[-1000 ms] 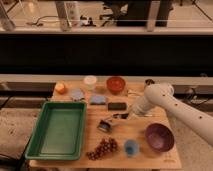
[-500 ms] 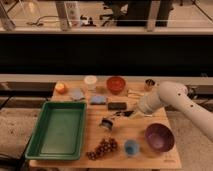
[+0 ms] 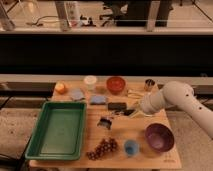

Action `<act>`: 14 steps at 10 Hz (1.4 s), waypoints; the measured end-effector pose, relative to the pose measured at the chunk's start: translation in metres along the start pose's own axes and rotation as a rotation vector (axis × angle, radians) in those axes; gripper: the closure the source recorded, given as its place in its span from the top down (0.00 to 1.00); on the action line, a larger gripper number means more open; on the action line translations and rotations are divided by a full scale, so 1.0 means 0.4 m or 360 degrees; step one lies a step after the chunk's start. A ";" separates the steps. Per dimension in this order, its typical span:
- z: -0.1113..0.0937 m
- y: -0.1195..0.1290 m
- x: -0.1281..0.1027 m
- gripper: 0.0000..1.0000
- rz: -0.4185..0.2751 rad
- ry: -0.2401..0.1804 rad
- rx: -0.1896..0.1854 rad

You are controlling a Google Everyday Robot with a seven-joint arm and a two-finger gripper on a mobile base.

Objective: Wipe tray with brush

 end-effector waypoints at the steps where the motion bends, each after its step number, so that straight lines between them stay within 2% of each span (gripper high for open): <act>1: -0.006 0.000 -0.018 0.00 -0.0018 -0.0004 0.0007; 4: -0.027 -0.006 -0.072 0.00 -0.0068 0.0001 0.0029; 9: -0.056 -0.041 -0.221 0.00 -0.0207 0.0041 0.0046; 14: -0.045 -0.050 -0.371 0.00 -0.0359 0.0047 0.0032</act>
